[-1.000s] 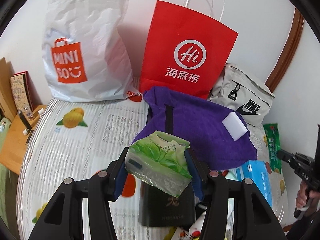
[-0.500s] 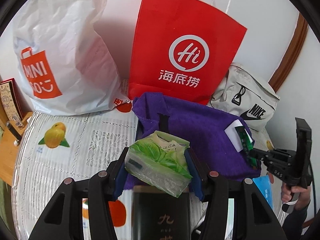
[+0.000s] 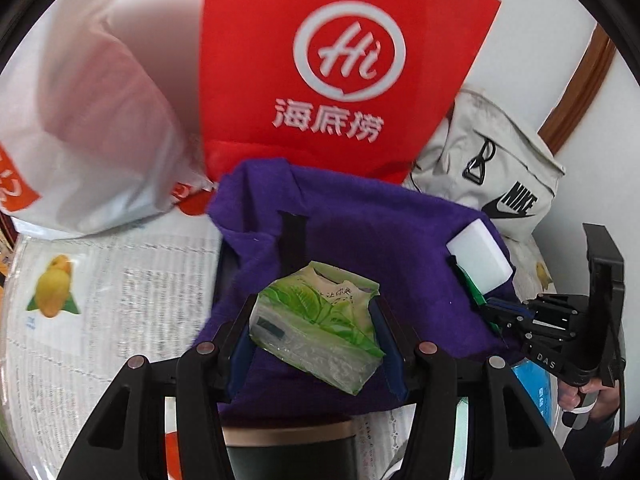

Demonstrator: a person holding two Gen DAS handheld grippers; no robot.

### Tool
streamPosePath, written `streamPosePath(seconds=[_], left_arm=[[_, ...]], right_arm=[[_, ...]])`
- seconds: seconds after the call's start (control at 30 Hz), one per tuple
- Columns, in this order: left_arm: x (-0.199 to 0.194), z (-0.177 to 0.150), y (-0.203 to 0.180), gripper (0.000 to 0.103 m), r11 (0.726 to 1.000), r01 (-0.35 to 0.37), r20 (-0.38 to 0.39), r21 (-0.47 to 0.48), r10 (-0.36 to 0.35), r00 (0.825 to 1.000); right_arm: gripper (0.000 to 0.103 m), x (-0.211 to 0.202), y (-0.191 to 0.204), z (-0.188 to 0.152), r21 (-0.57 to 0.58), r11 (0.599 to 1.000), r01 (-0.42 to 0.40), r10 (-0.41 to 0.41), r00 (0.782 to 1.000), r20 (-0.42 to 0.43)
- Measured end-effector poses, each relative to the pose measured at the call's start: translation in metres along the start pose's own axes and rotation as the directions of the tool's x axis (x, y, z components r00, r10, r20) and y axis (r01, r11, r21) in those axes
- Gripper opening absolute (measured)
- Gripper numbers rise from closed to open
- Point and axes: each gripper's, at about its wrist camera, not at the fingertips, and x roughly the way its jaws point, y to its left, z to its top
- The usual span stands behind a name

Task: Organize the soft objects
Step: 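Lay the tissue pack on the purple towel with the left tool while the right tool sets the green packet, then grasp the white cloth with the left tool while the right tool reaches toward the mesh bag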

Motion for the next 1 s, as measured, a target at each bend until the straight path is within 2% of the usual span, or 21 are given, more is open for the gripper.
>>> streamPosePath(seconds=[0.03, 0.1, 0.17, 0.37, 0.67, 0.87, 1.0], left_arm=[[0.003, 0.000, -0.002, 0.052, 1.000, 0.003, -0.006, 0.004, -0.003, 1.000], [0.009, -0.001, -0.006, 0.052, 1.000, 0.007, -0.017, 0.012, -0.007, 1.000], [0.013, -0.001, -0.009, 0.052, 1.000, 0.017, -0.024, 0.016, -0.017, 1.000], [0.026, 0.000, -0.012, 0.052, 1.000, -0.004, -0.044, 0.030, 0.005, 0.999], [0.039, -0.003, -0.013, 0.054, 0.997, -0.041, -0.067, 0.061, 0.045, 0.997], [0.032, -0.003, -0.013, 0.076, 0.989, -0.122, -0.063, 0.087, 0.128, 0.990], [0.015, -0.005, -0.008, 0.077, 0.988, -0.131, -0.044, 0.077, 0.135, 0.990]], right_arm=[[0.021, -0.001, 0.000, -0.001, 0.000, 1.000, 0.000, 0.000, 1.000, 0.005], [0.035, -0.009, -0.001, -0.002, -0.001, 1.000, -0.001, 0.001, 1.000, 0.026], [0.040, -0.016, -0.002, -0.003, 0.005, 1.000, 0.000, 0.000, 0.999, 0.047], [0.041, -0.044, -0.003, -0.010, 0.033, 0.999, 0.006, -0.010, 0.995, 0.094], [0.041, -0.083, 0.007, -0.040, 0.063, 0.998, 0.005, -0.015, 0.988, 0.156], [0.041, -0.089, 0.013, -0.051, 0.073, 0.997, -0.006, -0.006, 0.987, 0.160], [0.041, -0.094, 0.021, -0.058, 0.076, 0.997, -0.027, 0.014, 0.986, 0.166]])
